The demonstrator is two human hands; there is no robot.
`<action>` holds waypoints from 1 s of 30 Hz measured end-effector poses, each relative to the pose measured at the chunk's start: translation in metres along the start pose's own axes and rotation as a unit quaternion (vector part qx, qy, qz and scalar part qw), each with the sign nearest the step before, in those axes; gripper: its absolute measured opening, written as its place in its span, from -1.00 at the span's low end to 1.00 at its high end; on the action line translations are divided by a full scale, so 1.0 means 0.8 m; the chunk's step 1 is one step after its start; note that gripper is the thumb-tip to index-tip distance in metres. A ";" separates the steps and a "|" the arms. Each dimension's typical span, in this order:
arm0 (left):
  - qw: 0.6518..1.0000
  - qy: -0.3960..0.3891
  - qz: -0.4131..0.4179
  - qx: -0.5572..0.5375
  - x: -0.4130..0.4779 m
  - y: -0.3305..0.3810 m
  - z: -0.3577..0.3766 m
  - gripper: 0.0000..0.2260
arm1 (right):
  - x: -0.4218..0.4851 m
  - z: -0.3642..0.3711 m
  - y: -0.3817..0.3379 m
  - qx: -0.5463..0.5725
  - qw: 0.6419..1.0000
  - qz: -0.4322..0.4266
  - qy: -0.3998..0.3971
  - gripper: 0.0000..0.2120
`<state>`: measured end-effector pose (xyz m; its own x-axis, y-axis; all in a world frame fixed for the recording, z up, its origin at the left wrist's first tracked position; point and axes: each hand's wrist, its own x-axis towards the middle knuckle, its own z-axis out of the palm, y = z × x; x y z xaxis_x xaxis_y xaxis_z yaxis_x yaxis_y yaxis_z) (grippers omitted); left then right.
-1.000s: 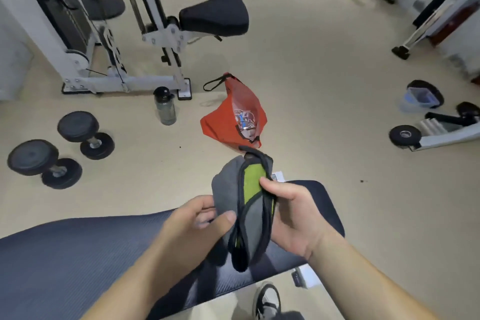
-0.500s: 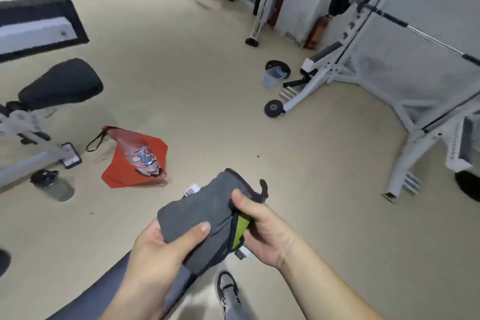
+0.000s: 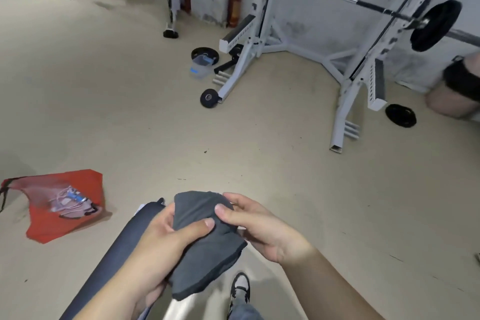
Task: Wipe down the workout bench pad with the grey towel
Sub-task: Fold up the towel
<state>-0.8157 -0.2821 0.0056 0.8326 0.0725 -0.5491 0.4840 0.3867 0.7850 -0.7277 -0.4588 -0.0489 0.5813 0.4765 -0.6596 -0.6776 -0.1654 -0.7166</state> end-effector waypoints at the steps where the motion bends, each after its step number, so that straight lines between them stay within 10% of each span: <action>1: 1.000 -0.012 -0.008 -0.011 0.017 0.005 0.016 -0.63 | 0.002 -0.024 -0.014 0.006 1.000 -0.008 -0.020 -0.22; 9: 0.997 -0.043 -0.028 -0.056 0.118 0.055 0.085 -0.59 | 0.026 -0.121 -0.109 0.025 0.996 0.011 -0.091 -0.56; 30: 0.992 0.044 -0.040 0.114 0.293 0.096 0.055 -0.63 | 0.144 -0.139 -0.180 0.015 0.996 -0.008 0.089 -0.67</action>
<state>-0.5716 -0.2756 -0.0500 0.7677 0.1339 -0.6267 0.6036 0.1777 0.7773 -0.5132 -0.4760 -0.0474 0.6606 0.3182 -0.6800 -0.6791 -0.1328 -0.7219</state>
